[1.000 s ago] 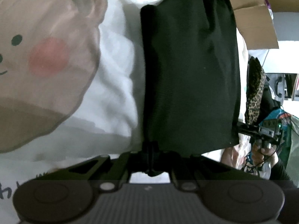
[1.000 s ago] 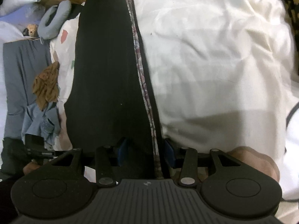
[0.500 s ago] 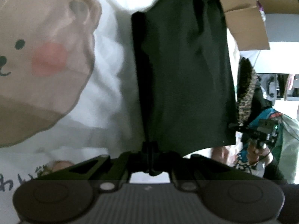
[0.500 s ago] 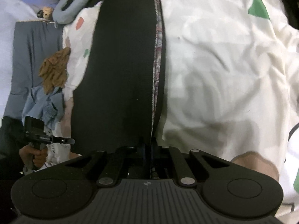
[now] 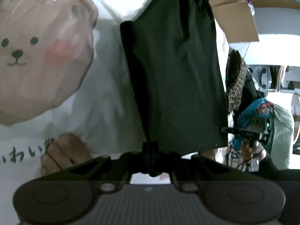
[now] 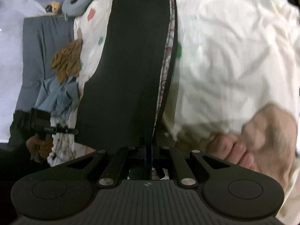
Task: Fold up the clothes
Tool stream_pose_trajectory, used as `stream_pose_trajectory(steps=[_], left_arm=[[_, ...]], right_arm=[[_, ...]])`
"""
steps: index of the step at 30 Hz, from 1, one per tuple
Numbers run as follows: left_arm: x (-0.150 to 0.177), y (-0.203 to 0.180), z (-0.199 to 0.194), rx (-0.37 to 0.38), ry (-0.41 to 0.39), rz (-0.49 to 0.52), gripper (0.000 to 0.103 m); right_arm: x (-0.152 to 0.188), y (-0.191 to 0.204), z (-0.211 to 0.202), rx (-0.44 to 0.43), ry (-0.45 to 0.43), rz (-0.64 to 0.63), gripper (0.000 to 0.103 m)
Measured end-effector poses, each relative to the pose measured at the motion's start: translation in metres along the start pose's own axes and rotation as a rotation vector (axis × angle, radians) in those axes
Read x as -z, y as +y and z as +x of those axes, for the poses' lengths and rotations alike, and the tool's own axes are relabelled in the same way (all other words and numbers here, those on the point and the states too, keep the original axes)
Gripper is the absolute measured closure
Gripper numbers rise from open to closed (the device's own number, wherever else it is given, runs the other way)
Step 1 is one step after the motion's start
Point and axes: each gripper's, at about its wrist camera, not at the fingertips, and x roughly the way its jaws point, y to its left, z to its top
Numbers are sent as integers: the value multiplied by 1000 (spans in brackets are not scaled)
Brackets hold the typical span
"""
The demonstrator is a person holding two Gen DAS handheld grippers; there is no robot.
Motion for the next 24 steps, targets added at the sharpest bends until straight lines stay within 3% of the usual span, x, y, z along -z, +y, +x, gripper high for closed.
stream_pose_trajectory(steps=[5, 9, 17, 24], left_arm=[[11, 6, 8, -9, 32, -14, 101], [10, 3, 20, 2, 19, -37, 101], [-4, -8, -2, 80, -68, -52, 101], [-39, -40, -25, 129, -167, 19, 101]], right_arm=[[16, 3, 7, -8, 69, -4, 101], [21, 0, 14, 1, 76, 19, 101], [13, 8, 6, -46, 12, 11, 101], [-9, 16, -13, -91, -82, -8, 101]])
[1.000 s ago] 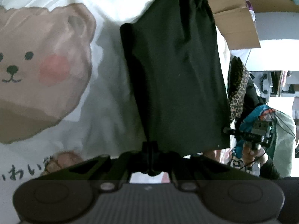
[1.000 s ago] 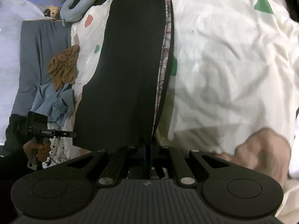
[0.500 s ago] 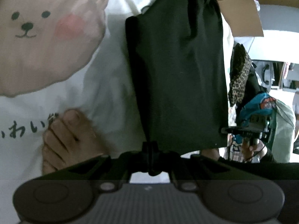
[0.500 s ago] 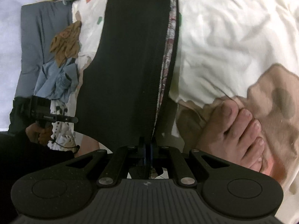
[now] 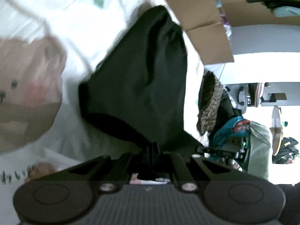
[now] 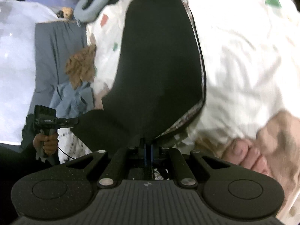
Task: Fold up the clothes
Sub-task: 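Press the folded shorts end down with both grippers onto the stack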
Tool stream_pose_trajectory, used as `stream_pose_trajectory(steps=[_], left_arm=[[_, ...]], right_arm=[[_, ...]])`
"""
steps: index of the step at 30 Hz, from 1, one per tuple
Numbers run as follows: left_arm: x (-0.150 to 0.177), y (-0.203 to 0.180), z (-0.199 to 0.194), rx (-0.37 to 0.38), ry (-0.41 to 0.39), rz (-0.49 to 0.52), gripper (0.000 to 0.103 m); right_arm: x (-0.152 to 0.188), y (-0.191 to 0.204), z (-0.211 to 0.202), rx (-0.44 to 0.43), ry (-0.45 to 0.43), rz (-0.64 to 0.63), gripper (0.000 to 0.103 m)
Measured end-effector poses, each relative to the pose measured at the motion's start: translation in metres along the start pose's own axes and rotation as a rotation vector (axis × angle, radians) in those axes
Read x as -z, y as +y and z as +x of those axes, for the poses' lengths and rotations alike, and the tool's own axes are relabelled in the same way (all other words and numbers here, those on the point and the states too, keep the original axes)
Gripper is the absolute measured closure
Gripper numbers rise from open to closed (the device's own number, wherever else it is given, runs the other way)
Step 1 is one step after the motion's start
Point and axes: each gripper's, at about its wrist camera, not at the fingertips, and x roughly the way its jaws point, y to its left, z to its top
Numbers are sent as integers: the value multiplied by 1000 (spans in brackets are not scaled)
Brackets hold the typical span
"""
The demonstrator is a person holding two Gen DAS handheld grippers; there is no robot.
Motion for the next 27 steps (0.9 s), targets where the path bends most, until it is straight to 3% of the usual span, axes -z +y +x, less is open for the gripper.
stream_pose_trajectory(steps=[11, 22, 27], left_arm=[[-44, -12, -18, -34, -164, 53, 101], [-87, -19, 4, -32, -320, 102, 101], [-104, -22, 14, -46, -340, 117, 101]], right_arm=[[-46, 0, -19, -10, -155, -37, 101], [-93, 5, -11, 41, -255, -56, 101], [-111, 5, -5, 71, -285, -58, 101]])
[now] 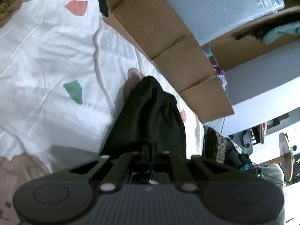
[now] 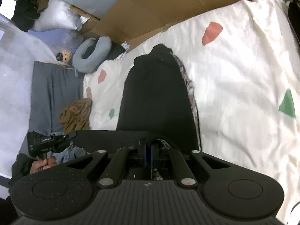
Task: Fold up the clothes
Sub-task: 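Press the folded shorts end down with both grippers onto the stack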
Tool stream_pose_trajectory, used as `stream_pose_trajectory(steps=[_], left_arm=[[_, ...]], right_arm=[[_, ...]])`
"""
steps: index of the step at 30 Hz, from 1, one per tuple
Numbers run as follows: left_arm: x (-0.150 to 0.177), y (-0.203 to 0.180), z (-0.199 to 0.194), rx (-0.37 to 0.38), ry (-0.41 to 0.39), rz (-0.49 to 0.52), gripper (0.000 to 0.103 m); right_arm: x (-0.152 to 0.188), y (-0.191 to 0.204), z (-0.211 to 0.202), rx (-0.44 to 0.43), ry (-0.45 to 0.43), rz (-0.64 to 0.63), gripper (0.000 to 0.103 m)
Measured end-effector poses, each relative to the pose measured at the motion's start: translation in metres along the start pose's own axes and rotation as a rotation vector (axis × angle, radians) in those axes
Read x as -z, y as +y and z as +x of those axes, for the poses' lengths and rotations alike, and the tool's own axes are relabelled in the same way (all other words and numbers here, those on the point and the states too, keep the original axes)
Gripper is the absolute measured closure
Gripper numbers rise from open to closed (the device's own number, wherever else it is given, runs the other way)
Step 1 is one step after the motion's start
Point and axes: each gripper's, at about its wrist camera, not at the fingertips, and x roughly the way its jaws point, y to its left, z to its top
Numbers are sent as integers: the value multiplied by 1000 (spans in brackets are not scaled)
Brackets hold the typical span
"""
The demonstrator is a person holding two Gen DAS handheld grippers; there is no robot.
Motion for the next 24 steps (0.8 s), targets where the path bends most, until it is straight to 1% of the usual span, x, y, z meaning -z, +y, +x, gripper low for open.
stream_pose_trajectory(steps=[8, 16, 24], left_arm=[[-16, 4, 14, -22, -18, 7, 101], [-28, 16, 36, -53, -11, 17, 101], [-37, 34, 57, -77, 2, 6, 101]], right_arm=[[-23, -2, 15, 26, -21, -14, 100], [-37, -17, 32, 65, -27, 3, 100], [-53, -33, 55, 86, -22, 14, 100]])
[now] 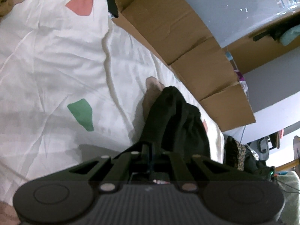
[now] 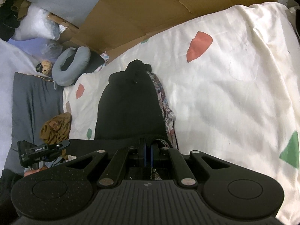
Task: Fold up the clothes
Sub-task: 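Press the folded shorts end down with both grippers onto the stack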
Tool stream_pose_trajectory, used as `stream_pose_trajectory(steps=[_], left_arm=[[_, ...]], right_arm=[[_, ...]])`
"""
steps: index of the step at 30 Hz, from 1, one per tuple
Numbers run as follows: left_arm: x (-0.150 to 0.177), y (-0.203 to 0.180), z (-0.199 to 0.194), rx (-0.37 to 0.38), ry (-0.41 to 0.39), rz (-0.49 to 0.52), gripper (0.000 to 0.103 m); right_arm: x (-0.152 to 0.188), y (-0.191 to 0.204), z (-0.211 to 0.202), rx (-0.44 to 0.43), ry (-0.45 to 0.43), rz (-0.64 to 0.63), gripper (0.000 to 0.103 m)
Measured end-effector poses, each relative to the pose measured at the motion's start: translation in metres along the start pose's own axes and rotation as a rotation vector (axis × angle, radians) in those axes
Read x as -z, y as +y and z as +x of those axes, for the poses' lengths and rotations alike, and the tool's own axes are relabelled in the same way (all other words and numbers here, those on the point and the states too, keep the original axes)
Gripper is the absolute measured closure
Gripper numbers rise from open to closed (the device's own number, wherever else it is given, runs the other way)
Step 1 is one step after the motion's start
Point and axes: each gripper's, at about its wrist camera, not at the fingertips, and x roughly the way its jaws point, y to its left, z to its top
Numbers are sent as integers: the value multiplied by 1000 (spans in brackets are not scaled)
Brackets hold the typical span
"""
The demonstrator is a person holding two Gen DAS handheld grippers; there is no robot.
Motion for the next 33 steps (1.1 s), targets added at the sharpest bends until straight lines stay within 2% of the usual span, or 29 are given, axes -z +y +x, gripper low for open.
stream_pose_trajectory(steps=[2, 4, 7, 8, 9, 11, 14, 19, 24, 33], left_arm=[[-2, 8, 9, 0, 16, -17, 100], [-3, 18, 17, -21, 38, -52, 94], [1, 26, 19, -51, 56, -77, 74], [3, 26, 18, -55, 58, -74, 64], [5, 26, 16, -60, 60, -71, 56], [9, 25, 11, -62, 62, -60, 52], [15, 20, 3, -81, 66, -30, 49], [31, 8, -3, -126, 84, 35, 46], [44, 0, 0, -190, 98, 101, 31], [56, -4, 21, -270, 146, 198, 28]], right_arm=[[-2, -4, 7, 19, 3, 0, 100], [-2, -8, 13, 32, 13, -2, 98], [-3, -11, 17, 43, 29, 4, 96], [-4, -11, 16, 40, 30, 9, 92], [-4, -11, 14, 37, 27, 13, 76], [-2, -11, 9, 23, 15, 22, 51], [2, -5, 1, 45, 4, 13, 40], [16, 9, -16, 115, -25, -54, 40], [32, 20, -23, 173, -31, -111, 37], [54, 38, -6, 254, 27, -238, 36]])
